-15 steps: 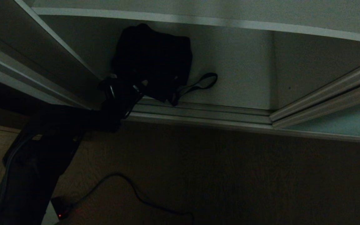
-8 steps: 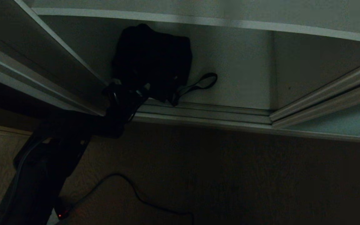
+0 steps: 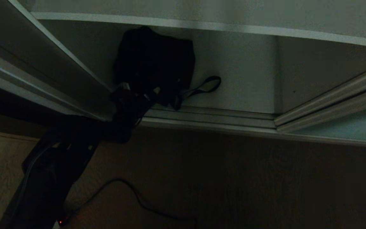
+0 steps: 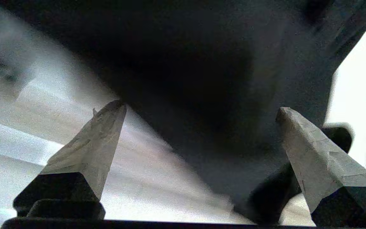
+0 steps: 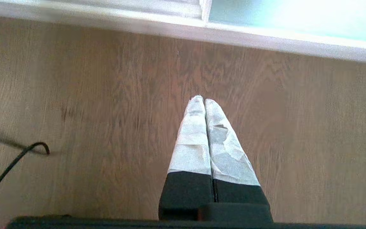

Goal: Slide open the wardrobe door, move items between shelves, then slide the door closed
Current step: Place the bag on the higher shelf

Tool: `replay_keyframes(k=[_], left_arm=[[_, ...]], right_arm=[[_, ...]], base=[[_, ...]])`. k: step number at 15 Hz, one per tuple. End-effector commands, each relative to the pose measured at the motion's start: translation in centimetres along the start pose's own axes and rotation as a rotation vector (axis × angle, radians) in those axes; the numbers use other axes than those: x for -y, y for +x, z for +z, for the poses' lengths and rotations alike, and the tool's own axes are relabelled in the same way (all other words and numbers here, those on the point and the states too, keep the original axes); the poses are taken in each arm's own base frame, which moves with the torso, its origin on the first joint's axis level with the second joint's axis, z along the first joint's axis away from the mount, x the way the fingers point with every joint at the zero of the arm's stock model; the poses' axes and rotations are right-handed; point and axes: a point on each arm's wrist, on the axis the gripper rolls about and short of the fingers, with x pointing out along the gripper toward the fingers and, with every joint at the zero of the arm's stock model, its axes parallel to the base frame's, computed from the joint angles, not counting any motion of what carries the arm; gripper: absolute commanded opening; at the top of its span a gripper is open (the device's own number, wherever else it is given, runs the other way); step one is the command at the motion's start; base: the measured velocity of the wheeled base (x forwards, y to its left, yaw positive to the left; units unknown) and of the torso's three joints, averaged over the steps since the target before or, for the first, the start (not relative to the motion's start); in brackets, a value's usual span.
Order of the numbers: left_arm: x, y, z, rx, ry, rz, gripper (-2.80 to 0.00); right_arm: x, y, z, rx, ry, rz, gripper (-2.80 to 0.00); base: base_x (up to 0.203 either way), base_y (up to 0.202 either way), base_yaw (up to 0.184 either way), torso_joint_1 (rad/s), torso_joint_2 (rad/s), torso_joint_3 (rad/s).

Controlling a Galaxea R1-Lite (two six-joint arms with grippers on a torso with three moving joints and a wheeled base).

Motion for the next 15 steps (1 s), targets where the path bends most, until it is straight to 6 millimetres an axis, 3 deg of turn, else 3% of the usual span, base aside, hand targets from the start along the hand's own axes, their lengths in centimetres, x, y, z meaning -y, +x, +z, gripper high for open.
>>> replay_keyframes(k=[1,6,11,12,15], left_arm=[[-0.20,0.00,-0.28,0.011,0.000,-0.008,0.00],[-0.24,0.01,-0.45,0.009,0.003,-0.003,0.00],[-0.10,0.02,-0.66,0.012,0.004,-0.005,0.00],[-0.11,0.02,-0.70,0.006,0.001,-0.009,-2.80],[-0.31,0.01,-0.97,0.001,-0.001,-0.005,-2.80]], right_arm=[[0.00,-0.02,-0.02,0.003,0.000,0.000,-2.80],[0.00,-0.02,-0.06,0.001,0.000,0.000,-2.80],[0.00,-0.03,-0.02,0.002,0.000,0.000,-2.80],[0.00,-0.01,-0.05,0.002,0.000,0.000,-2.80],[0.00,-0.03,-0.02,0.002,0.000,0.000,-2.80]], base=[[0.183,0.000,-0.002,-0.002,0.00,0.002],[0.169,0.000,0.001,0.004,0.00,0.003],[0.000,0.000,0.000,0.000,0.00,0.000],[0.000,0.000,0.000,0.000,0.00,0.000],[0.000,0.000,0.000,0.000,0.00,0.000]])
